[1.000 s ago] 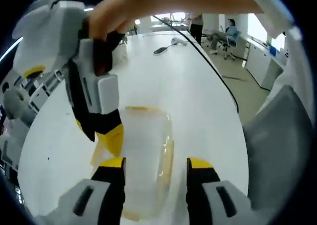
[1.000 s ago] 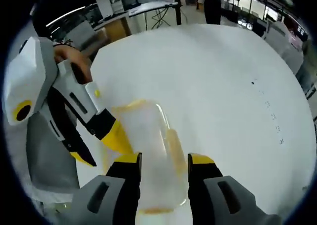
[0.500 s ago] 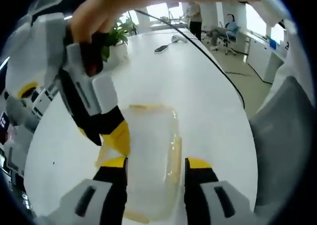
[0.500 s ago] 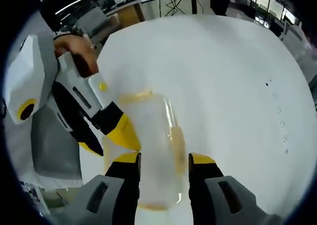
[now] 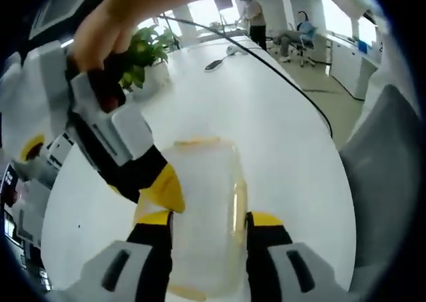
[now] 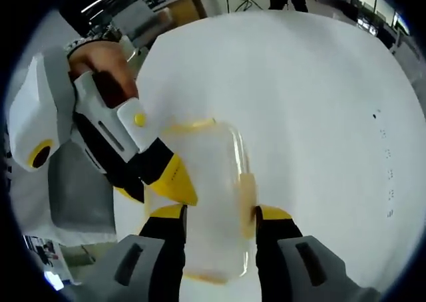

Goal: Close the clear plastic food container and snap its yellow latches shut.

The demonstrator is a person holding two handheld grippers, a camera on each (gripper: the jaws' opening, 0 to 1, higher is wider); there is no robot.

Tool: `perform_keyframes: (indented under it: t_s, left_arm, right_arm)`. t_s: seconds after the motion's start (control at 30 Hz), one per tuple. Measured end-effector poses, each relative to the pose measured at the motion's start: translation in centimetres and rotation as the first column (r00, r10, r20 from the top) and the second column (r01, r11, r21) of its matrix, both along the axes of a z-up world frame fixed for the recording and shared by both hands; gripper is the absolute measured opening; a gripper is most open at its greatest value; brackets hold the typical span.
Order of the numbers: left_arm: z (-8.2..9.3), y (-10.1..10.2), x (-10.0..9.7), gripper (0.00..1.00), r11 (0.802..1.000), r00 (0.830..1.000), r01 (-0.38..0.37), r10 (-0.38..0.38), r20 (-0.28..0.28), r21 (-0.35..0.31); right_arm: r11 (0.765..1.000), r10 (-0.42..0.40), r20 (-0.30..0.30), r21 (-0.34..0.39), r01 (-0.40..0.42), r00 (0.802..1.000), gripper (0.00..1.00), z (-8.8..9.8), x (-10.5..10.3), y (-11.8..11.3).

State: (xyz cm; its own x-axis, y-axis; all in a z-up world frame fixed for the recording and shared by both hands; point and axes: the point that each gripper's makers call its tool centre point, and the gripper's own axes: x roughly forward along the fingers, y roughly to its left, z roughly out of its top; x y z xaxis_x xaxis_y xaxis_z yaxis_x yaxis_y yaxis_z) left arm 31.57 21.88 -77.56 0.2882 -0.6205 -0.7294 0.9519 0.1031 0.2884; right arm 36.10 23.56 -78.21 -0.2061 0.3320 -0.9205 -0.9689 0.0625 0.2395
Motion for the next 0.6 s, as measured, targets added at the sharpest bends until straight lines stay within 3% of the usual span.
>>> perform_keyframes:
  t_s: [0.2,0.6]
  left_arm:
    - [-0.33,-0.08,-0.15,0.39,0.998,0.998,0.02,-0.023,0.058,0.052]
    - [-0.36,0.01,-0.1,0.37,0.999,0.998,0.022,-0.025,0.065,0.044]
  right_arm:
    - [1.0,-0.002,-0.006,0.003,0.002,1.0,0.38,-0.04,0.16,-0.2]
    - [1.0,-0.003,-0.007,0.016,0.003,1.0,0.37,-0.06,0.31,-0.23]
